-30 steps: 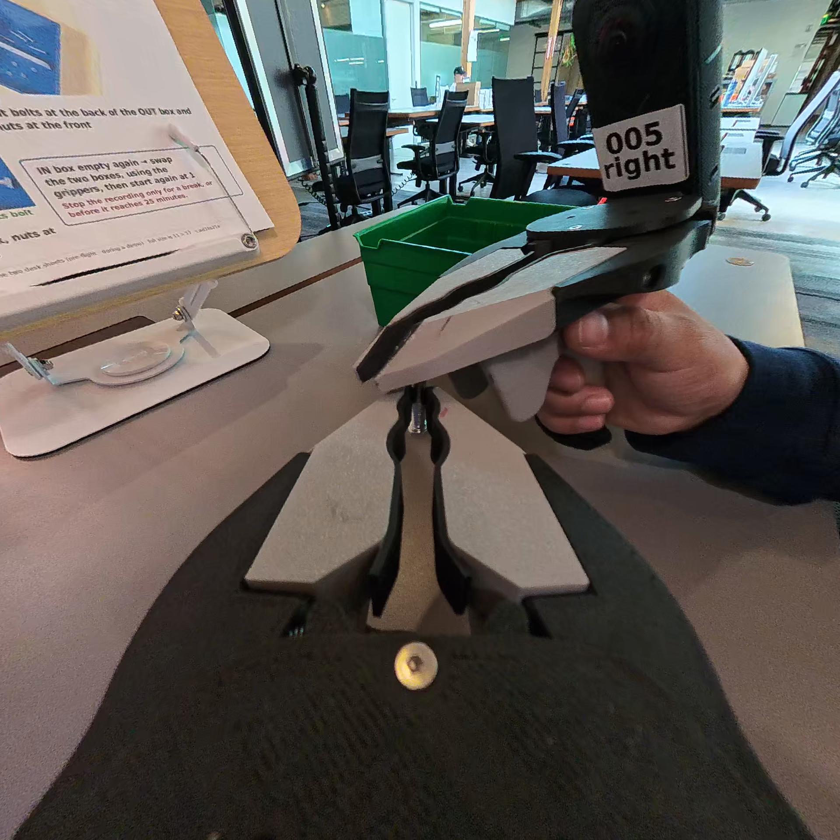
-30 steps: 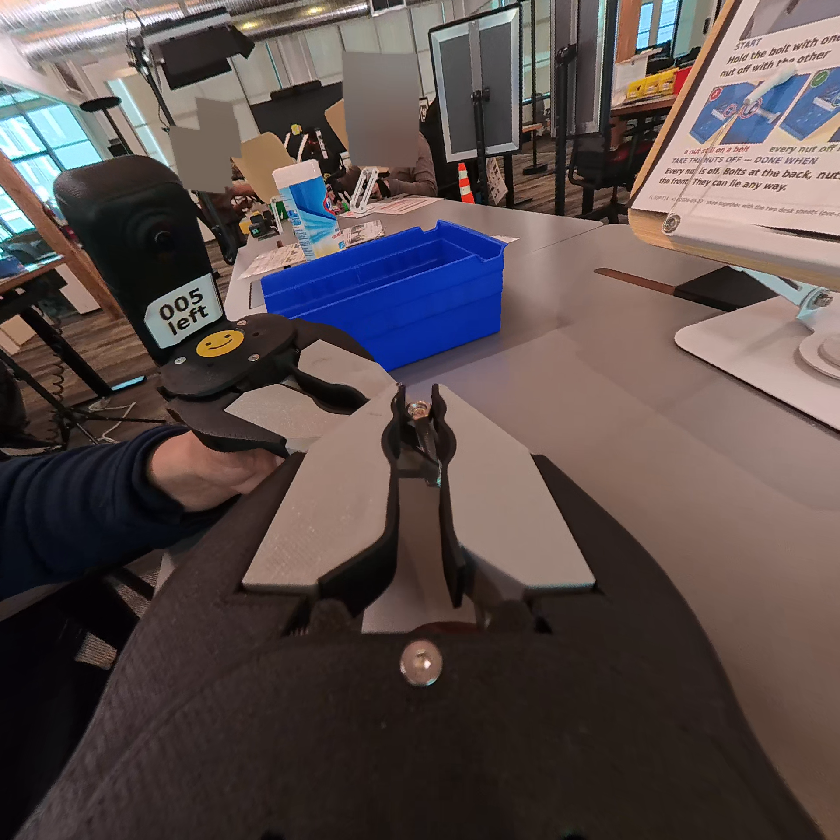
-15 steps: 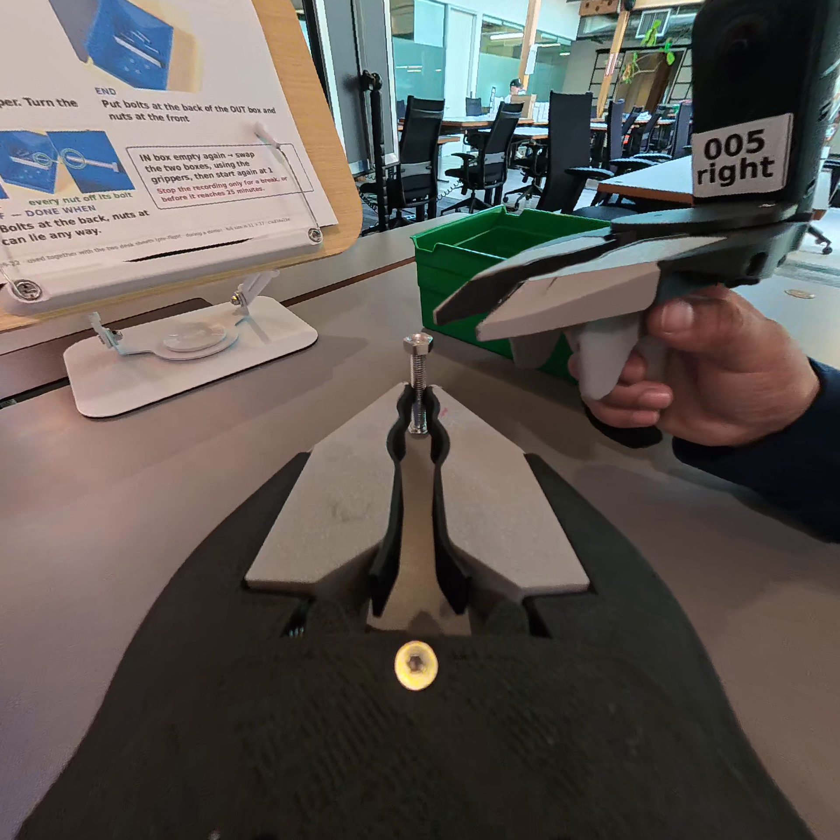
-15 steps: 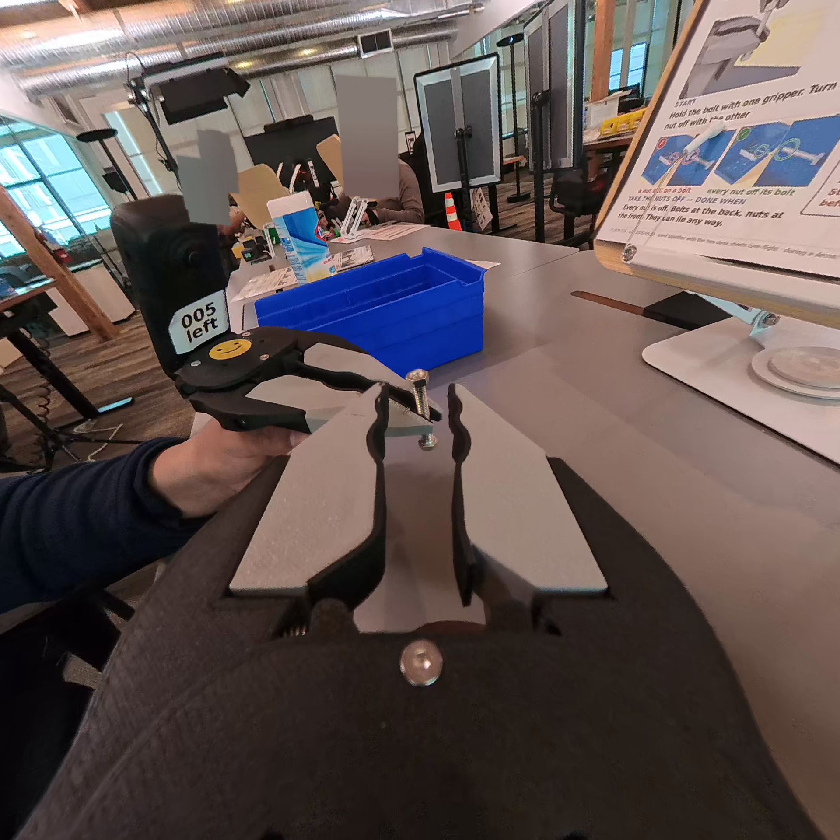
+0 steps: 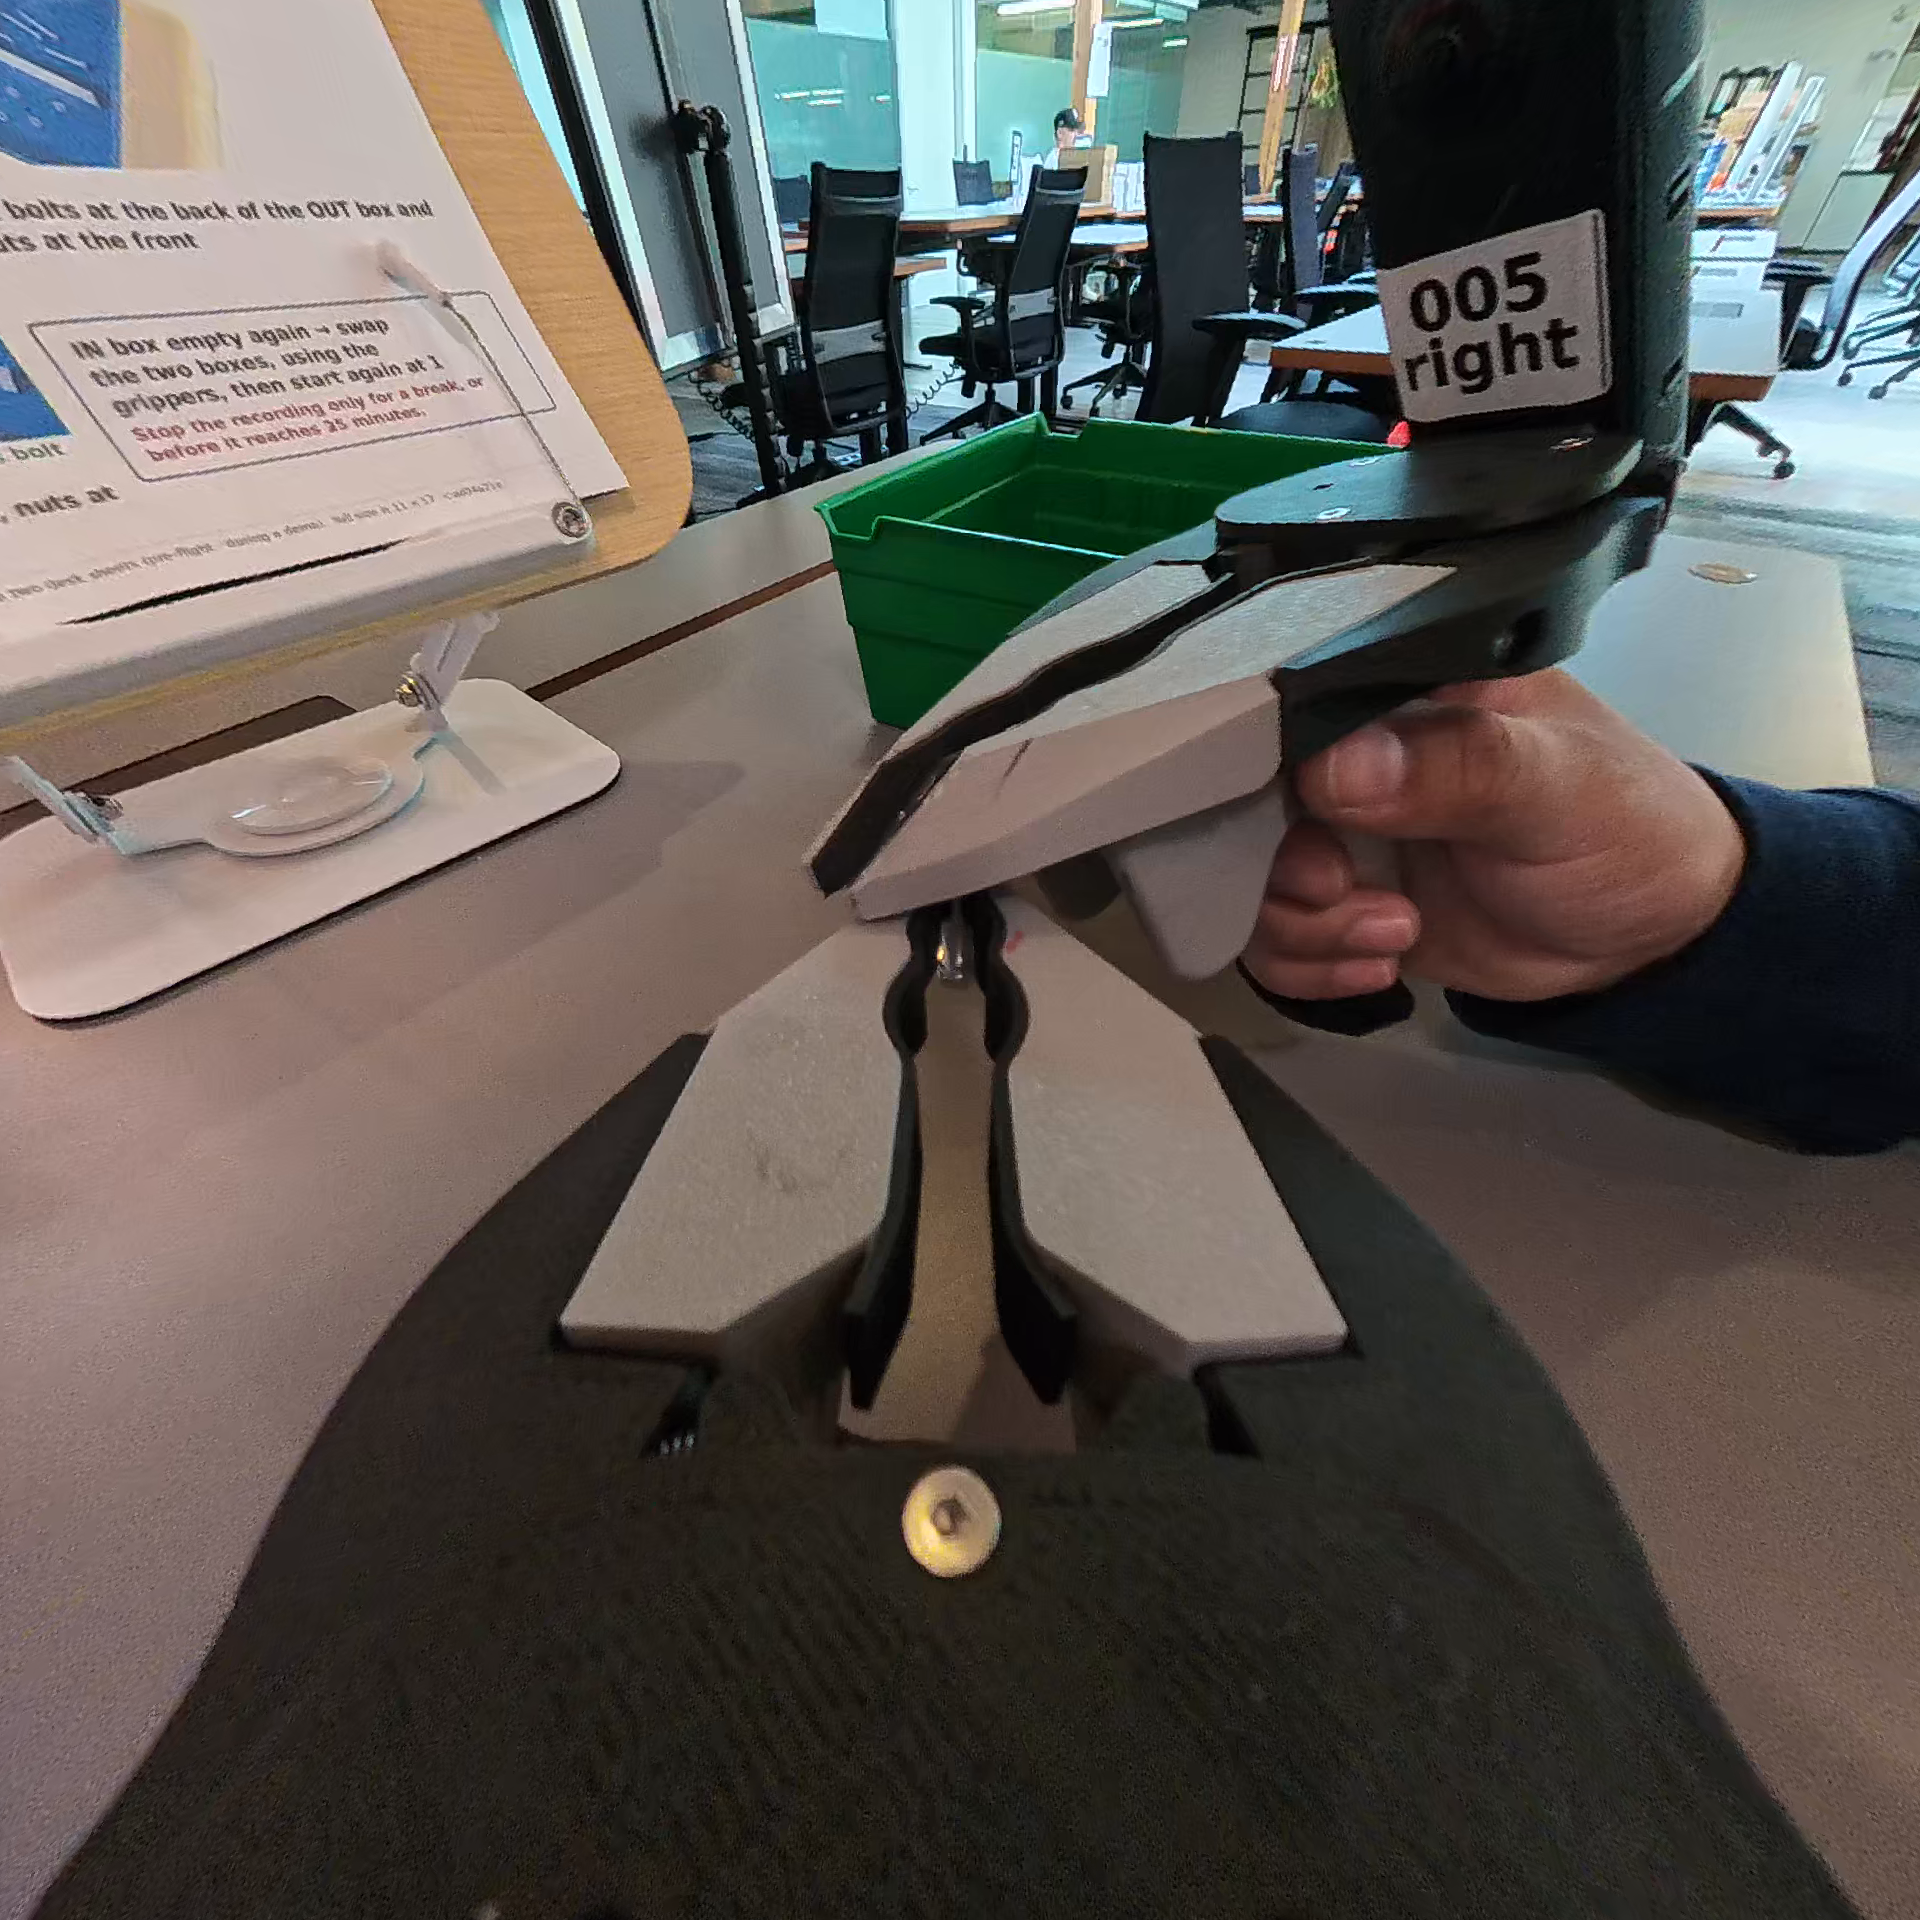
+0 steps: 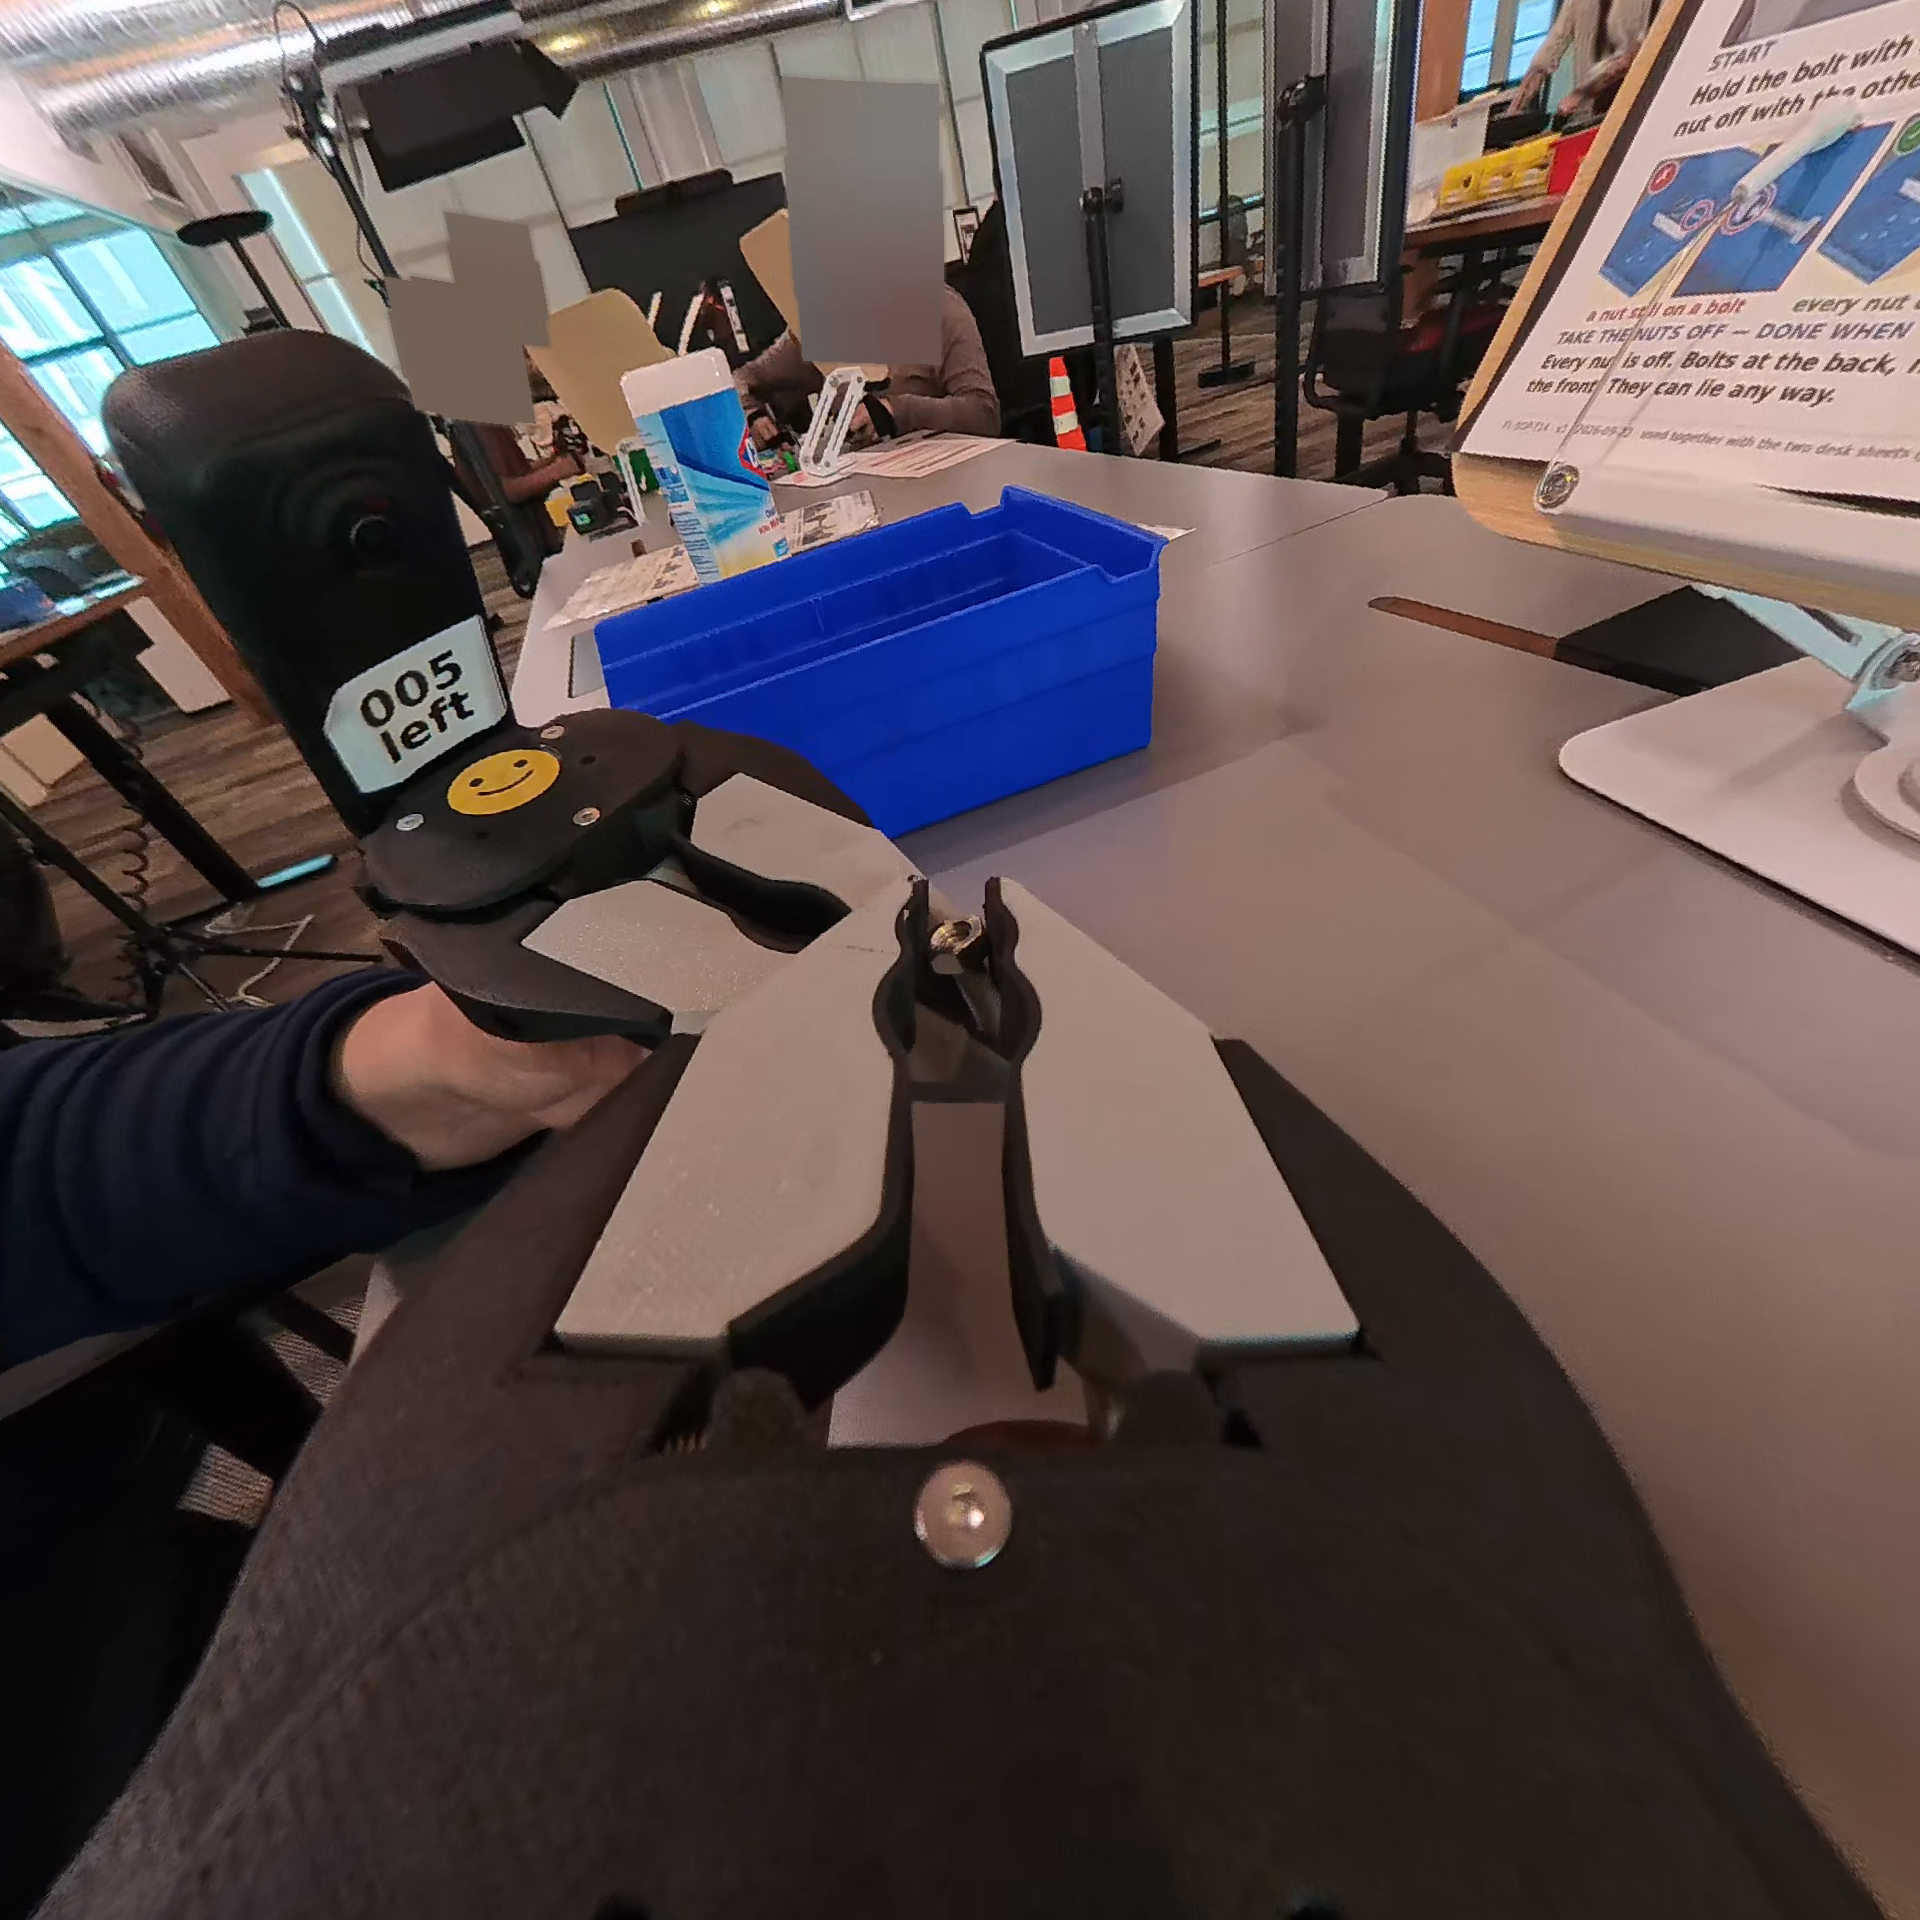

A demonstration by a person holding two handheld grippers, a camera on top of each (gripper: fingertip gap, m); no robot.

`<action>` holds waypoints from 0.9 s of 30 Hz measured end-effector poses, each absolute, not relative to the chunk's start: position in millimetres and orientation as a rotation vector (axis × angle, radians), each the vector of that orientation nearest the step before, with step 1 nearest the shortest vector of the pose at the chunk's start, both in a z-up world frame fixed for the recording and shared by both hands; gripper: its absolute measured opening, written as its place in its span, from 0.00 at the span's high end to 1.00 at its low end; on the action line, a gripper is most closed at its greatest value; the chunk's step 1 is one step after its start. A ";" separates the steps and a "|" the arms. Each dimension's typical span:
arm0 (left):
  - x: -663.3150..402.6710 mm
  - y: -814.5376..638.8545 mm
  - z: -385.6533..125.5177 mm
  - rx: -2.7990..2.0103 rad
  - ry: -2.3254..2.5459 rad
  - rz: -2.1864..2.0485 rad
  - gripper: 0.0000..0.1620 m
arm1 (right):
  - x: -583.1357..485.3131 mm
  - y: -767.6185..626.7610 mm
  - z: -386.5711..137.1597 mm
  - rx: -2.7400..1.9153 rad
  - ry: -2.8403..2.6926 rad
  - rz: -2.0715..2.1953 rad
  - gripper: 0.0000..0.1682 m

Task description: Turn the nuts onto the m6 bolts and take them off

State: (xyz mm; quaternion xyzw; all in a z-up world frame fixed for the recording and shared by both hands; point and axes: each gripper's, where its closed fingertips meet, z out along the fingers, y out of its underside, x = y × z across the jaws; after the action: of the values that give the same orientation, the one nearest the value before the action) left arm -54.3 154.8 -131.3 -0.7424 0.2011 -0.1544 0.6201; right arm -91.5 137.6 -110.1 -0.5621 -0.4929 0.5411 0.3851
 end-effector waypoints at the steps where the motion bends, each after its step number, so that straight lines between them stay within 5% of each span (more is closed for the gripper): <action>1: -54.2 154.8 -131.9 -1.712 0.462 -0.364 0.98 | -91.3 137.8 -110.5 -1.437 -1.255 1.385 0.96; 11: -66.8 158.9 -138.1 -1.756 0.422 -0.322 0.98 | -87.3 145.6 -109.2 -1.440 -1.241 1.341 0.88; 27: -67.7 158.4 -143.0 -1.792 0.426 -0.311 0.98 | -92.7 143.0 -121.6 -1.426 -1.294 1.206 0.93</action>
State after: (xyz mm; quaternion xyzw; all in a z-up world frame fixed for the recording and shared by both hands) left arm -67.7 158.4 -143.0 -0.7713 0.1834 -0.1338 0.5946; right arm -92.7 143.0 -121.6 -0.5692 -0.5167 0.4812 0.4213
